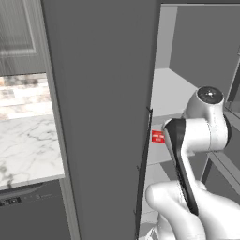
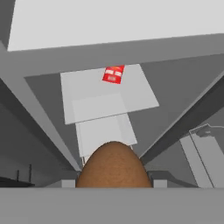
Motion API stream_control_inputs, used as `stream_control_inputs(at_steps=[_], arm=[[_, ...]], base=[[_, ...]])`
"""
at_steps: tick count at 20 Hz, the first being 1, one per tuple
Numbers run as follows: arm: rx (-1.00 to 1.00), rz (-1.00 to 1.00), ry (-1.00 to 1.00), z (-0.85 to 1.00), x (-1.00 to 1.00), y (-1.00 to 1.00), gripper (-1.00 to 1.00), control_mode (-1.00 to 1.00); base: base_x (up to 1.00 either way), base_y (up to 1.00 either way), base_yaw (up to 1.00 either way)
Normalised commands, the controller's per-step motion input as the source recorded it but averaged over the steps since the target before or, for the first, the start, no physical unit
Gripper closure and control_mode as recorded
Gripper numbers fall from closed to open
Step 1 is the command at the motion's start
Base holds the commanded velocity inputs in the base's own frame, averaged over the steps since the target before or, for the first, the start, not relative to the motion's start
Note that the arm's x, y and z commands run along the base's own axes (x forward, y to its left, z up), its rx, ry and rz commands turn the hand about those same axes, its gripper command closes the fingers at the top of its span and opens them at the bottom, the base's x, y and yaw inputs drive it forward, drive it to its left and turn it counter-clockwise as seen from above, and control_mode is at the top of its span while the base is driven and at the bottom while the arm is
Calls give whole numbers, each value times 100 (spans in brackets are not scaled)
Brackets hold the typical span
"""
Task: Pick the egg and butter from the fridge and place them by the bowl for mixing.
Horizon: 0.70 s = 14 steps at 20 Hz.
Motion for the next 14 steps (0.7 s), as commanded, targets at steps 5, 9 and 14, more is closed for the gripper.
stream_control_inputs(at_steps=[5,9,14], arm=[[0,-7,2,-25,-29,20,100,-100],[0,0,1,-23,-27,1,100,-100],[-1,0,0,-11,-12,0,100,-100]], base=[[0,0,0],[0,0,0],[0,0,0]])
